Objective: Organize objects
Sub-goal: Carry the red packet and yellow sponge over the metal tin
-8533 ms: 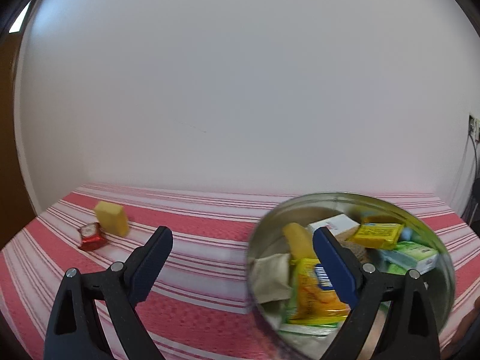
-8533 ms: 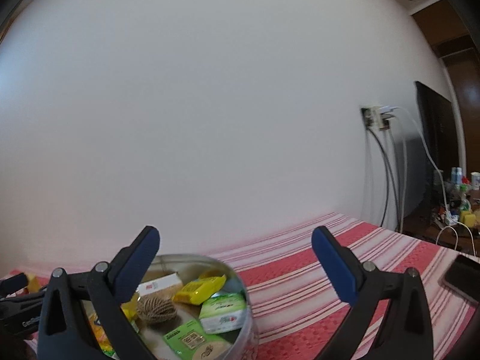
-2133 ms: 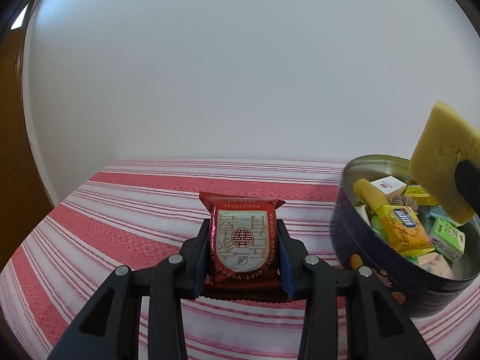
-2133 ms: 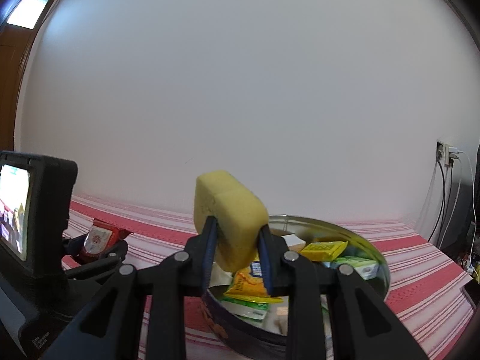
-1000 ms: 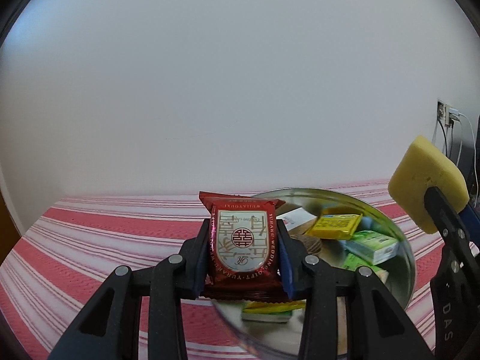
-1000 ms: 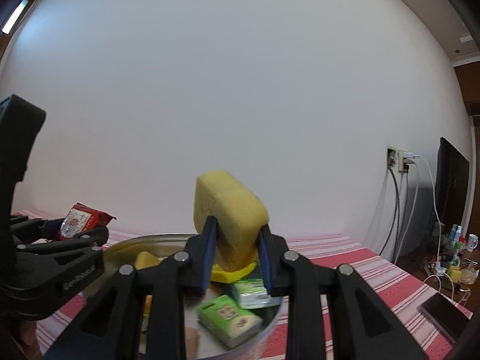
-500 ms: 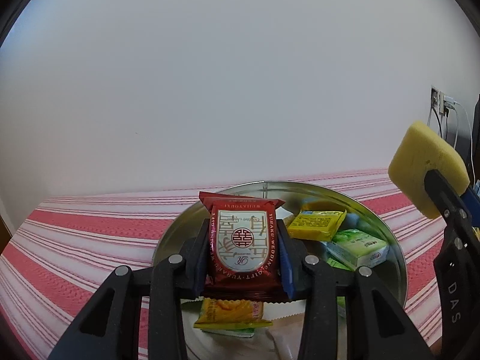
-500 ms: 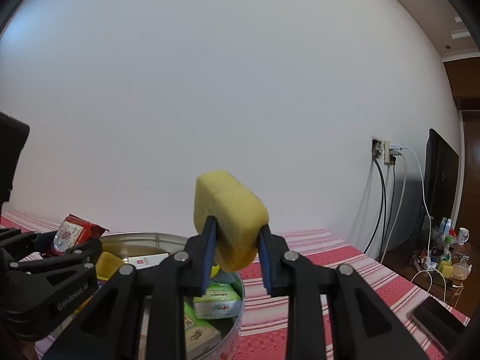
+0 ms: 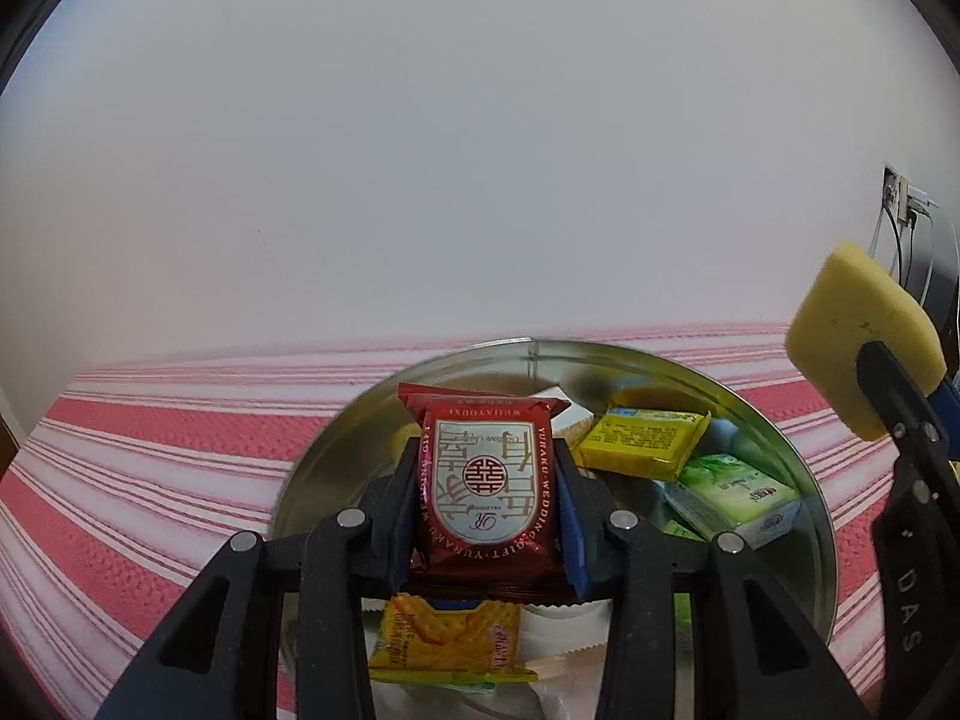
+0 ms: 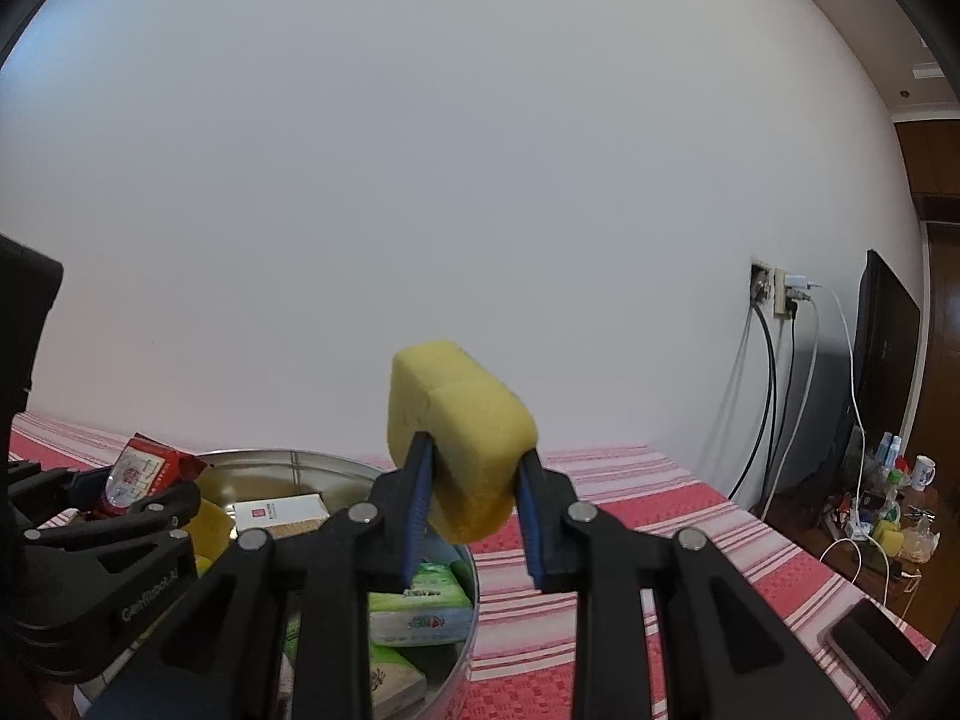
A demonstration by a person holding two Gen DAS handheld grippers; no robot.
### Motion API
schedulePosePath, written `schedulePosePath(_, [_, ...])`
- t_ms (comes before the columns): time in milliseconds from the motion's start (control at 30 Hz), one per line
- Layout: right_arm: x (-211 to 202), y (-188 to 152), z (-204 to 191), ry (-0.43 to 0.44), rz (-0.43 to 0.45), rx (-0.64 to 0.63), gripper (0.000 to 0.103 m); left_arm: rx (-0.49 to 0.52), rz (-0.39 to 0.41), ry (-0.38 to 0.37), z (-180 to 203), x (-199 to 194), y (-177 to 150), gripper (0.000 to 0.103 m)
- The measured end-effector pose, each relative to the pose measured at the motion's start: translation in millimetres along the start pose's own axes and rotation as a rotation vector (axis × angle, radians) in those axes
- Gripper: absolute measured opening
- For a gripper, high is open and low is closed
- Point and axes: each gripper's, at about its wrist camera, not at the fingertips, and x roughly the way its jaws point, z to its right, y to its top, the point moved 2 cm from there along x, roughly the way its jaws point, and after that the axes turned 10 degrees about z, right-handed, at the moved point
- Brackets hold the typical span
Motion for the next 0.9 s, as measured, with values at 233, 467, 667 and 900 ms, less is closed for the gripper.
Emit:
schedulePosePath(233, [14,-6,-11,-0.003,-0.023,-0.048,0.026,0.021,-0.051,0.006,4,10,-3,0.042])
schedulePosePath(467, [28,-10,-19,0.038,-0.063,-0.069,0.026,0.029,-0.067,0.026,0,12,-2,0.042])
schedulePosePath(667, [36,-13,-27,0.107,-0.110,-0.082,0.026,0.033,-0.093,0.034,-2,17,-2,0.042])
schedulePosePath(900, [38,-18,-27,0.133,-0.139,-0.080,0.026,0.041,-0.103,0.037,-3,13,-2,0.042])
